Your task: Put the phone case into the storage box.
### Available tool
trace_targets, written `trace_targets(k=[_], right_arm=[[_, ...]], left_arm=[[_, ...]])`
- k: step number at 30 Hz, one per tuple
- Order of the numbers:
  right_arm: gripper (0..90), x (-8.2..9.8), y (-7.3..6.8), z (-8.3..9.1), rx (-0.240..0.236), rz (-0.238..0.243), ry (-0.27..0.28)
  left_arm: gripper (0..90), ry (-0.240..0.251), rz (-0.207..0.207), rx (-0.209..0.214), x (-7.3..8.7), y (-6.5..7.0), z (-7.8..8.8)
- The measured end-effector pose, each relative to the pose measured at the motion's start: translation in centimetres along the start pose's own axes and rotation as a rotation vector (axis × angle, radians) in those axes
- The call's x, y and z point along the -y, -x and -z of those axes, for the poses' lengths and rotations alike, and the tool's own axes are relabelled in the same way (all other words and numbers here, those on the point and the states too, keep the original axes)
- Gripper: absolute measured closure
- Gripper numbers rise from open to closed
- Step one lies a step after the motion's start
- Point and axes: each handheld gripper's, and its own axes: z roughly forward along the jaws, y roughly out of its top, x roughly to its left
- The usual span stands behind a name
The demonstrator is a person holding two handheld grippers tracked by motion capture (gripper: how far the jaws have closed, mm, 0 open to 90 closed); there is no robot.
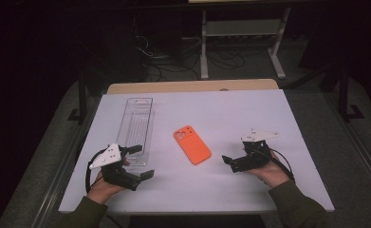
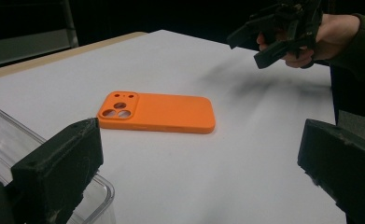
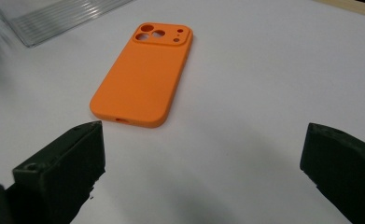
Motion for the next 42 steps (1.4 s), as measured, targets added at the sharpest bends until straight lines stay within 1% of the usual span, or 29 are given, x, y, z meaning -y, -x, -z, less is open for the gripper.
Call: trace_targets(k=[1, 2, 6, 7, 8, 11, 12, 17, 18, 21, 22, 27, 29, 30, 35, 36, 41, 42], right_arm=[[0.0, -0.1, -0.1, -0.1, -0.002, -0.007, 0.004], [0.0, -0.2, 0.0, -0.2, -0.001, 0.003, 0.006], [0.0, -0.6, -0.1, -0.4, -0.006, -0.003, 0.005], [0.0, -0.7, -0.1, -0.5, -0.006, 0.005, 0.010], [0.0, -0.8, -0.1, -0.6, -0.007, 0.002, 0.002], [0.0, -0.9, -0.2, -0.7, -0.004, 0.013, 0.008], [0.0, -1.0, -0.2, -0.8, -0.007, 0.007, 0.005], [0.0, -1.3, -0.2, -1.0, -0.007, 0.017, 0.009], [0.0, -1.3, -0.3, -1.1, -0.009, 0.008, 0.010], [0.0, -1.5, -0.2, -1.2, -0.013, 0.014, 0.013], [0.0, -1.6, -0.3, -1.2, -0.016, 0.008, 0.019], [0.0, -1.9, -0.3, -1.4, -0.021, 0.006, 0.024], [0.0, -2.0, -0.3, -1.5, -0.020, 0.007, 0.022], [0.0, -2.1, -0.3, -1.6, -0.020, 0.016, 0.023], [0.0, -2.5, -0.4, -2.0, -0.025, 0.012, 0.022], [0.0, -2.6, -0.5, -2.1, -0.024, 0.010, 0.023], [0.0, -2.9, -0.6, -2.6, -0.026, 0.020, 0.020], [0.0, -3.0, -0.6, -2.7, -0.029, 0.014, 0.020]], left_arm=[[0.0, 0.001, -0.001, 0.000, 0.0, 0.0, 0.0], [0.0, 0.002, 0.001, 0.000, 0.0, 0.0, 0.0], [0.0, 0.003, 0.002, 0.000, 0.0, 0.0, 0.0], [0.0, 0.000, 0.001, -0.001, 0.0, 0.0, 0.0], [0.0, 0.001, 0.001, -0.001, 0.0, 0.0, 0.0], [0.0, 0.003, 0.002, 0.000, 0.0, 0.1, 0.0], [0.0, 0.002, 0.001, 0.000, 0.0, 0.0, 0.0], [0.0, -0.002, 0.000, 0.000, 0.0, 0.0, 0.0], [0.0, 0.000, 0.003, 0.001, 0.0, 0.1, 0.0], [0.0, -0.001, 0.001, 0.000, 0.0, 0.1, 0.0], [0.0, -0.001, 0.002, 0.000, 0.0, 0.1, 0.0], [0.0, -0.007, 0.000, -0.001, 0.0, 0.1, 0.0], [0.0, -0.005, 0.000, -0.001, 0.0, 0.1, 0.0], [0.0, -0.006, 0.000, -0.001, -0.1, 0.1, 0.0], [0.0, -0.005, -0.004, 0.000, -0.1, 0.1, 0.0], [0.0, -0.006, 0.000, 0.000, -0.1, 0.1, 0.0], [0.0, -0.004, -0.003, 0.001, -0.1, 0.1, 0.0], [0.0, -0.003, -0.003, 0.001, -0.1, 0.1, 0.0]])
